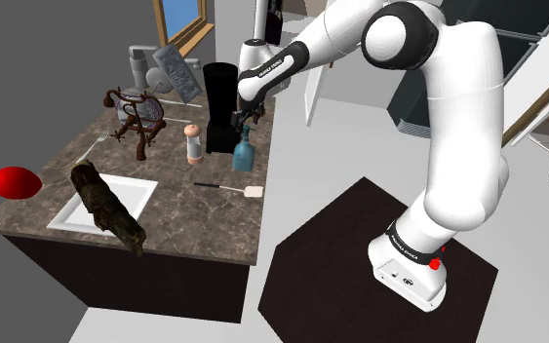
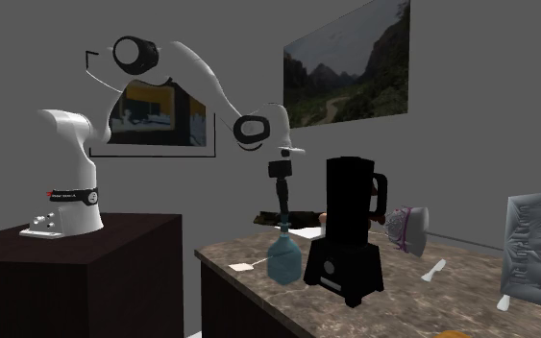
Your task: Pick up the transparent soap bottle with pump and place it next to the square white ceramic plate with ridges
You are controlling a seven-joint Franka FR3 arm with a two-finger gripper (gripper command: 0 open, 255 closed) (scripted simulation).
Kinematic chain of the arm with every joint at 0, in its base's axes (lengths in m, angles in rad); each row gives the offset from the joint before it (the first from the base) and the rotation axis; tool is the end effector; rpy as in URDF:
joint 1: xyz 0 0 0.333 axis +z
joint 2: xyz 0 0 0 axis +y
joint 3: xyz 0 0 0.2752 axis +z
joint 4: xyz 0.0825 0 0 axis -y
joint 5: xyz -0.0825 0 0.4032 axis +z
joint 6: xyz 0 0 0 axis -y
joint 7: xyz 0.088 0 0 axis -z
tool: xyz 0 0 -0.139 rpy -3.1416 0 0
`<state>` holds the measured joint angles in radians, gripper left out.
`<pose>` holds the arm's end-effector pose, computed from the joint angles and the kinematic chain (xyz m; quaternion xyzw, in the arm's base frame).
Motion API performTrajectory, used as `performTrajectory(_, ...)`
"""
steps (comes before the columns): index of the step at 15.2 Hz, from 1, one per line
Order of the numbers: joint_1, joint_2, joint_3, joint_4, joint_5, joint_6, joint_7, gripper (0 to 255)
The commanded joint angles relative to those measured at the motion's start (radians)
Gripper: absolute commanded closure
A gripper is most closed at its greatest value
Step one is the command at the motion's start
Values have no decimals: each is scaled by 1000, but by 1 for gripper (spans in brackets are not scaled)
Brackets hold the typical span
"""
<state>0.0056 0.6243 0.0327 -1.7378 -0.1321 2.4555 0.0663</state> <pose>0.6703 0.0224 0.1494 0.9978 0.0316 0.0488 0.0323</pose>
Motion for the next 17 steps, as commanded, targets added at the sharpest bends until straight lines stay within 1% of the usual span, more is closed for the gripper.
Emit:
performTrajectory(1,0,22,-2,3,-2,20,2,0)
performTrajectory(9,0,28,-2,5,-3,24,2,0)
performTrajectory(10,0,28,-2,5,-3,24,2,255)
performTrajectory(17,0,28,-2,5,-3,24,2,255)
